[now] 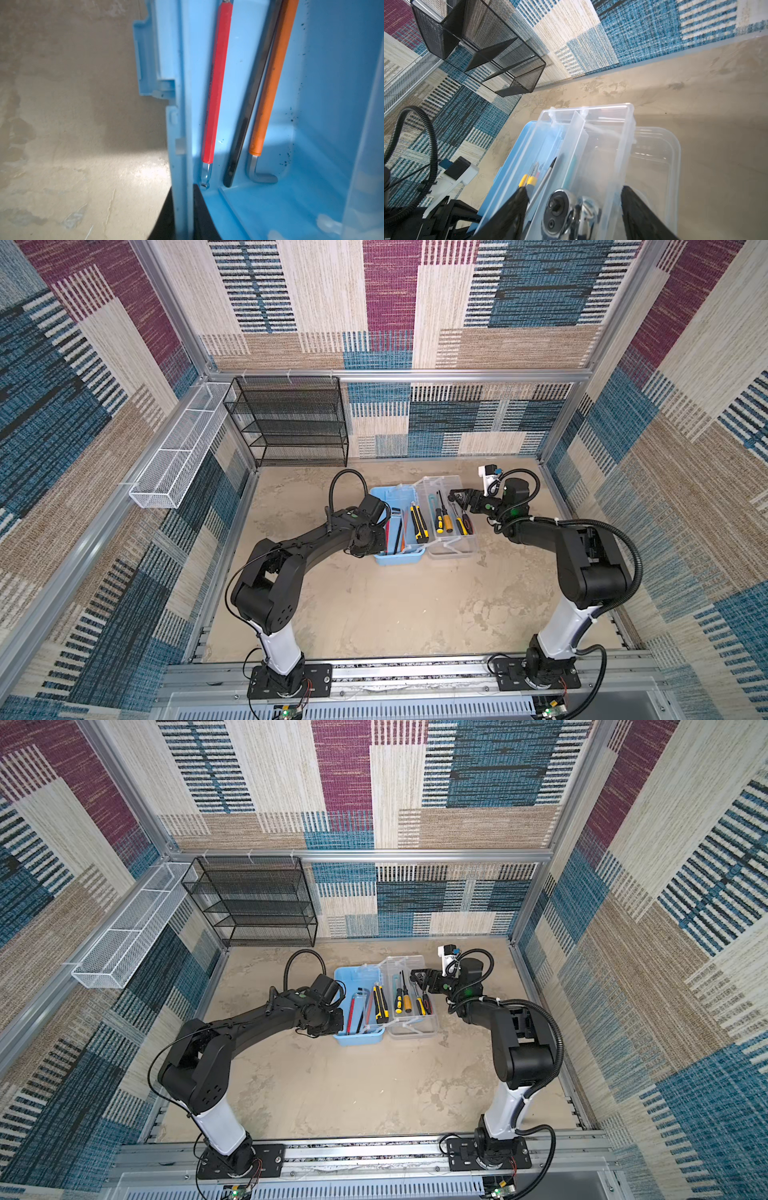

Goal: Pack the tool kit

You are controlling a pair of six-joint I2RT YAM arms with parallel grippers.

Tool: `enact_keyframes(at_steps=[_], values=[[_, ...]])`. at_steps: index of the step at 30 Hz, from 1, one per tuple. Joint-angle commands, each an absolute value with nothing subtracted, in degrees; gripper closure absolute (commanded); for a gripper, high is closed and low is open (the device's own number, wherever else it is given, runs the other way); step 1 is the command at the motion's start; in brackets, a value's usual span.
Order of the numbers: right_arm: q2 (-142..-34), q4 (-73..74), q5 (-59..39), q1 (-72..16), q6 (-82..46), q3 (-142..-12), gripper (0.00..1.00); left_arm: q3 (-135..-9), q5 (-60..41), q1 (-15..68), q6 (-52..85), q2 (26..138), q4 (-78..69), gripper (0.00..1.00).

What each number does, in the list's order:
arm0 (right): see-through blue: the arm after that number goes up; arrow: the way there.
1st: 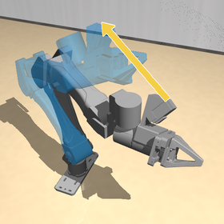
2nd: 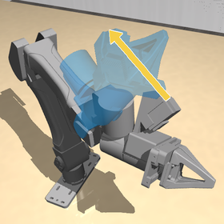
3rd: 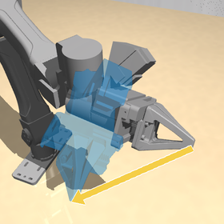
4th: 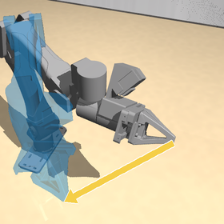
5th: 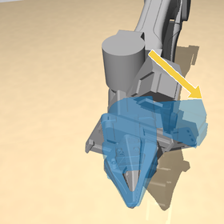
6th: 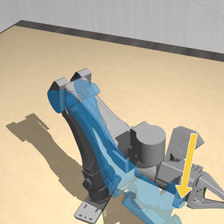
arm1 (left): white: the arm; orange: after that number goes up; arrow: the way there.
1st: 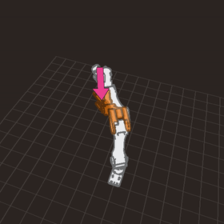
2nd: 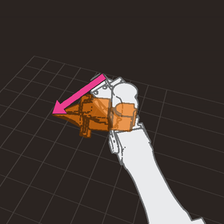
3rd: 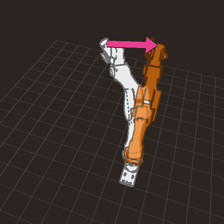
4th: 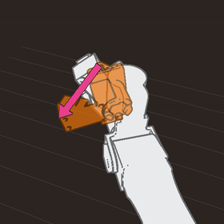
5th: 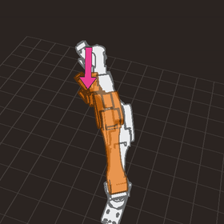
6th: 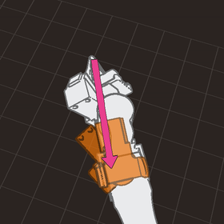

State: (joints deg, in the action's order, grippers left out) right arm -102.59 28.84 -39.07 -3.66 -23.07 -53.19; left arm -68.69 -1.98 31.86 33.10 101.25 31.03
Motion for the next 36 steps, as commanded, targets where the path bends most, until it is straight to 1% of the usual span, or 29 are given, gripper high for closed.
enact_keyframes(at_steps=[1, 13, 20, 28, 33, 36], values=[[-100.8, 26.67, -38.23, -3.96, -23.53, -52.89, 0.27, -68.39, -5.87, 32.42, 34.24, 101.02, 28.86, 0.83], [-95.61, 14.61, -29.76, -3.96, -23.09, -53.76, 0.26, -67.32, -6.86, 34.34, 39.25, 100.63, 28.39, 0.79], [-92.16, 11.09, -26.65, -3.71, -22.23, -52.38, 0.24, -66.95, -7.03, 34.71, 40.93, 100.32, 28.39, 0.78], [-90.45, 11.34, -28.97, -3.52, -23.39, -50.81, 0.27, -67.35, -6.9, 35.4, 41.56, 100.49, 28.35, 0.78], [-90.37, 11.46, -31.27, -3.56, -23.46, -50.93, 0.36, -67.95, -7.37, 35.71, 41.52, 101.31, 27.97, 0.78], [-90.25, 11.79, -33.31, -3.6, -23.9, -50.89, 0.38, -68.29, -7.55, 35.83, 41.49, 101.69, 27.78, 0.78]])
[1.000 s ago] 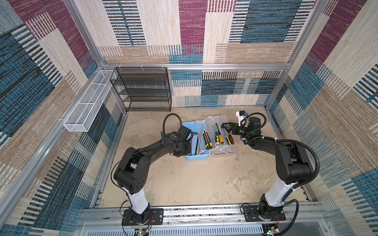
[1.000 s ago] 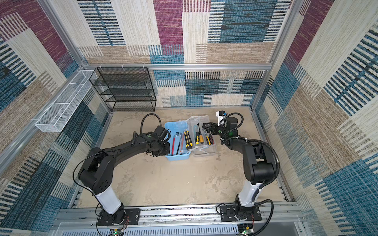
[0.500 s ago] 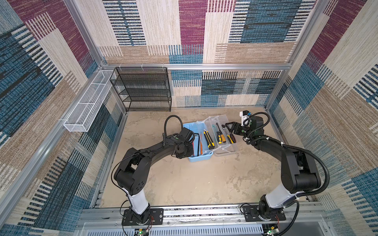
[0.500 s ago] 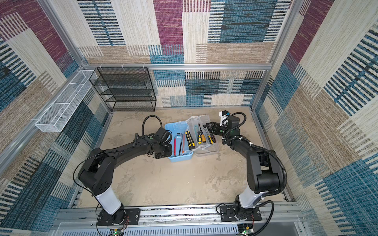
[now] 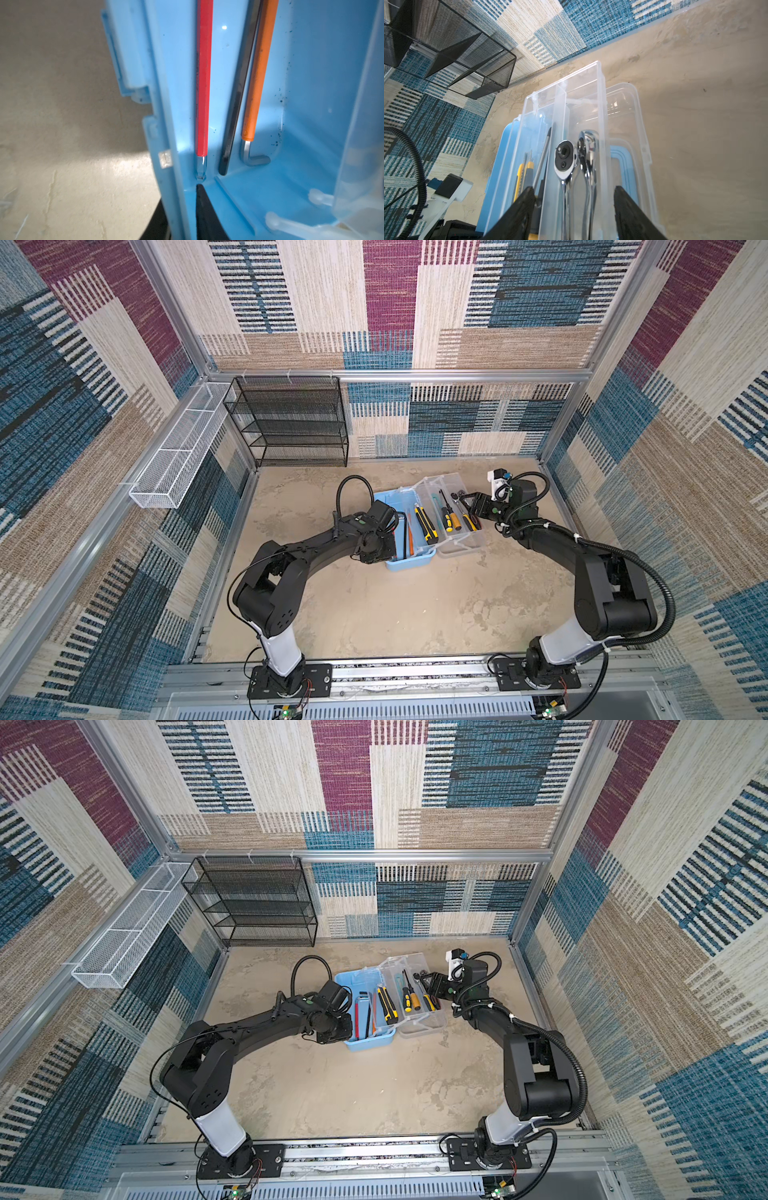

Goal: Pack the tool kit

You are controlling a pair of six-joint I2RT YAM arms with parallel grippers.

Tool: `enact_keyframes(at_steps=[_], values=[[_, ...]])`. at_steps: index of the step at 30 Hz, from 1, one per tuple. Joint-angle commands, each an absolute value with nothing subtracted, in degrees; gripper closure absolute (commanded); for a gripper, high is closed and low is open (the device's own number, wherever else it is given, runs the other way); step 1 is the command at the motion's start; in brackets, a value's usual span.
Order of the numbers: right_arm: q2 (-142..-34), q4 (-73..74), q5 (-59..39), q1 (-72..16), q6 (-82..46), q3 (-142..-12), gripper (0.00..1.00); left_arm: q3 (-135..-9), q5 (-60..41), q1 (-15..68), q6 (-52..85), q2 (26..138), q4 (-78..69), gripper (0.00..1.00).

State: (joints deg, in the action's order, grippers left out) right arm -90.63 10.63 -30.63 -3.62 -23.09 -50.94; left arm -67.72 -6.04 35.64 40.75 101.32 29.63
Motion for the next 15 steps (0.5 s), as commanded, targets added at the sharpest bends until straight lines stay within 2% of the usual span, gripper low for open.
enact_keyframes(at_steps=[1, 6, 15], values=[[-90.42, 11.61, -33.67, -3.6, -23.91, -51.02, 0.38, -68.34, -7.56, 35.85, 41.56, 101.77, 27.63, 0.78], [-89.66, 11.38, -33.66, -3.6, -24.25, -50.78, 0.44, -68.53, -7.67, 35.94, 41.53, 101.87, 27.2, 0.78], [-88.51, 11.16, -34.8, -4.38, -25.68, -51.24, 0.46, -69.41, -8.39, 35.95, 41.36, 103.0, 26.46, 0.78]])
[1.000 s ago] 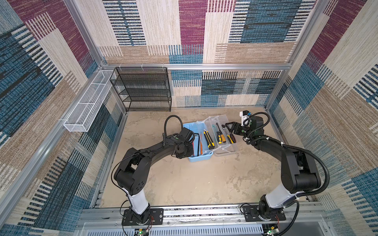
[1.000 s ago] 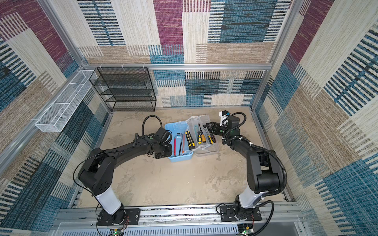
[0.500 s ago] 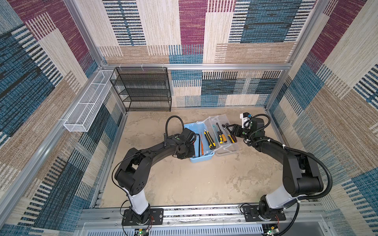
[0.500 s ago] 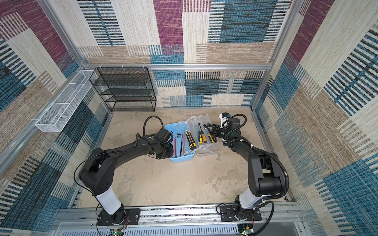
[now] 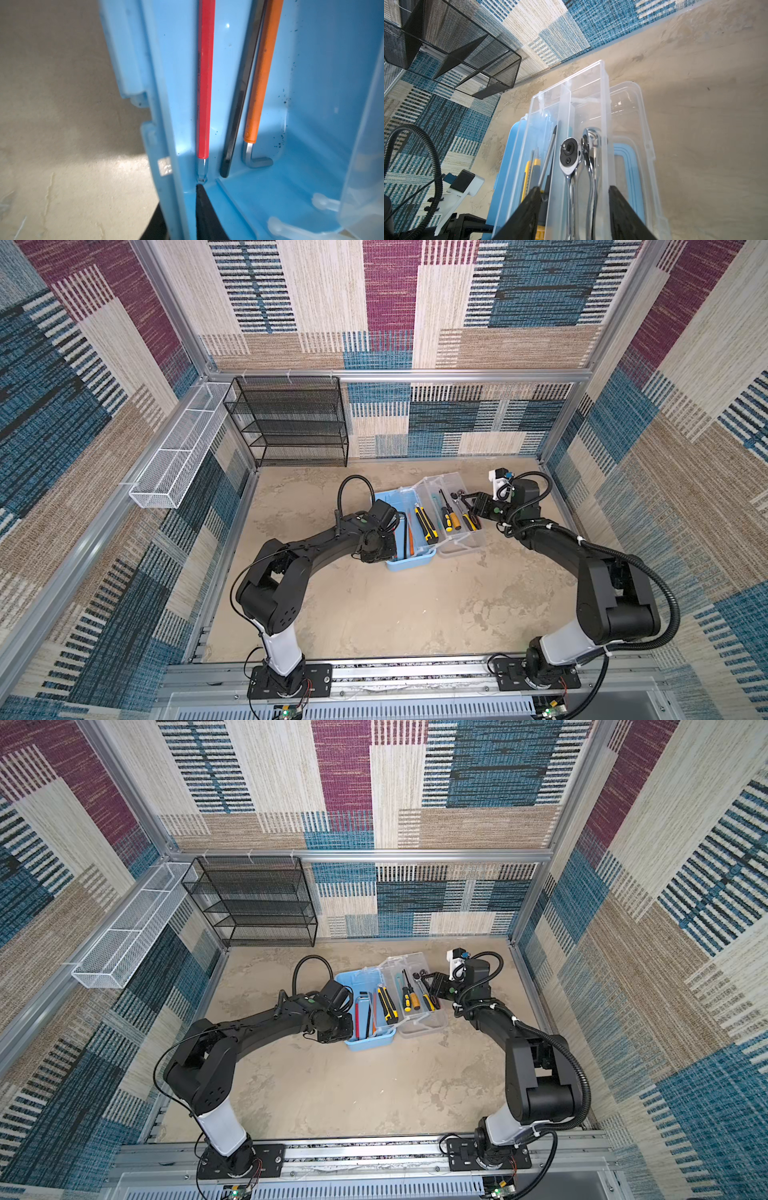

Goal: Pack the tool kit

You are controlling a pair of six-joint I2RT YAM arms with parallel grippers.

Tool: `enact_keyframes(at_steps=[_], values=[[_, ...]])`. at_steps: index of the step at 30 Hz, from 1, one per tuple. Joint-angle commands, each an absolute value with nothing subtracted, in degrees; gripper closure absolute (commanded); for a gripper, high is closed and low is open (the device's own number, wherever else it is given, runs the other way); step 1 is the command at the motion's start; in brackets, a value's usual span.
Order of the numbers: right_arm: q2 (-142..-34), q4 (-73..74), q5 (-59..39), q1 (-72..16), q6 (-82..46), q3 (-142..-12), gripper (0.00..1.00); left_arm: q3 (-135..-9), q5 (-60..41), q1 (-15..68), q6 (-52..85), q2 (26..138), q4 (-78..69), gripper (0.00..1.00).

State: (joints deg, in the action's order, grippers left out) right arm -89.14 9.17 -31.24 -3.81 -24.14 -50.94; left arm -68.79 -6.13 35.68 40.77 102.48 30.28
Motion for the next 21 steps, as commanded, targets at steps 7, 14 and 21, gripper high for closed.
enact_keyframes(at_steps=[7, 14, 21], values=[[-88.6, 11.95, -35.48, -6.2, -27.06, -52.09, 0.48, -70.16, -8.44, 36.03, 41.33, 103.36, 25.97, 0.78], [-87.17, 10.94, -31.94, -9.07, -28.08, -52.48, 0.48, -70.66, -8.74, 35.95, 41.48, 103.89, 25.67, 0.78], [-86.82, 9.69, -27.85, -12.04, -28.22, -52.49, 0.48, -71.08, -8.89, 35.96, 41.6, 104.37, 25.31, 0.78]])
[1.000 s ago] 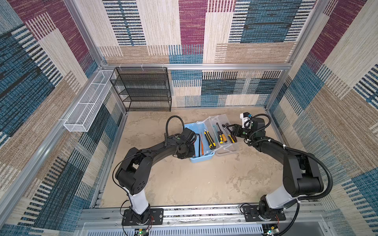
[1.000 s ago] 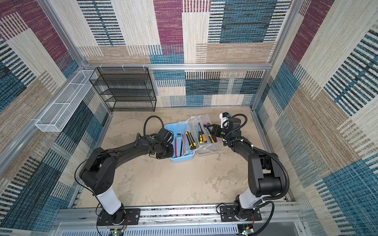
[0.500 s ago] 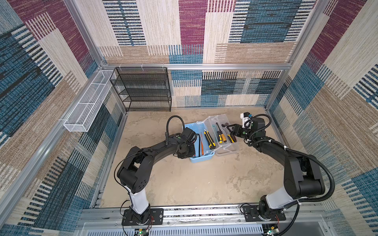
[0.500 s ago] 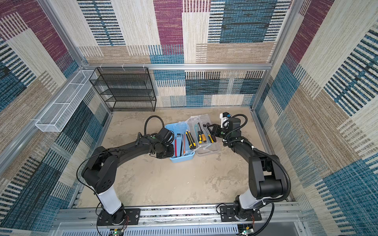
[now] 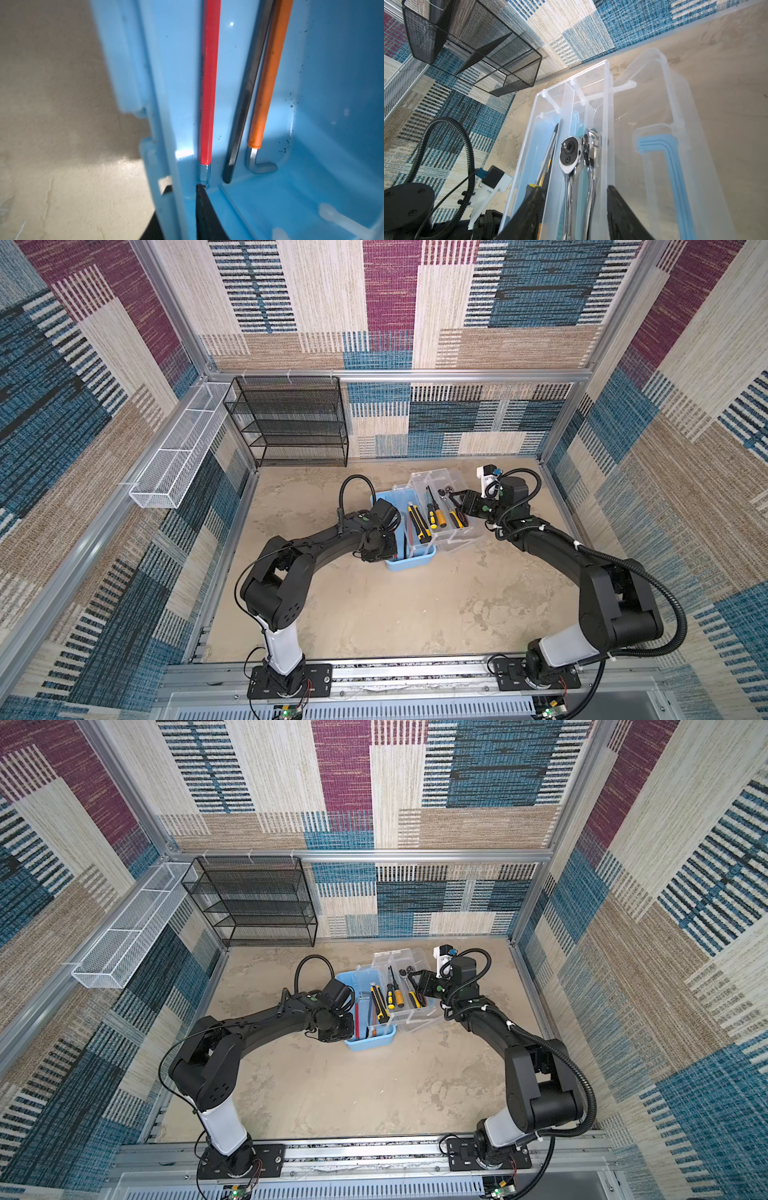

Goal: Pack the tool kit

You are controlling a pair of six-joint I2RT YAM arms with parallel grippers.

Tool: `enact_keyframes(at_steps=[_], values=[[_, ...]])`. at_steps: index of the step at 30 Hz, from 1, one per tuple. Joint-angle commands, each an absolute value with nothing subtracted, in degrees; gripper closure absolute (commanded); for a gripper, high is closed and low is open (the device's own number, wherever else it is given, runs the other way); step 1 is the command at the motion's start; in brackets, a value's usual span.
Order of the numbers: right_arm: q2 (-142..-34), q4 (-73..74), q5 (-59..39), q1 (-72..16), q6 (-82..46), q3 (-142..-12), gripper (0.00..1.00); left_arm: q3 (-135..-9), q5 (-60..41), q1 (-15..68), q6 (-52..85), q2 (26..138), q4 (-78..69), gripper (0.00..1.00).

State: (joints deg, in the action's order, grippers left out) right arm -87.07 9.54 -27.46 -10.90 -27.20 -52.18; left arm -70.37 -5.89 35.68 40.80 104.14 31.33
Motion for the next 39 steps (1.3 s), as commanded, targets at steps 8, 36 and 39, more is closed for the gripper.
enact_keyframes(at_steps=[8, 36, 39], values=[[-87.6, 8.17, -23.98, -15.27, -27.78, -53.88, 0.48, -69.49, -7.27, 35.32, 41.21, 102.57, 26.42, 0.76], [-89.45, 7.12, -22.76, -17.35, -26.55, -56.42, 0.48, -78.88, 1.03, 30.77, 34.48, 95.12, 32.77, 0.43], [-89.3, 7.03, -22.33, -17.54, -26.54, -56.34, 0.49, -84.95, -1.81, 30.77, 32.66, 98.19, 33.95, 0.43]])
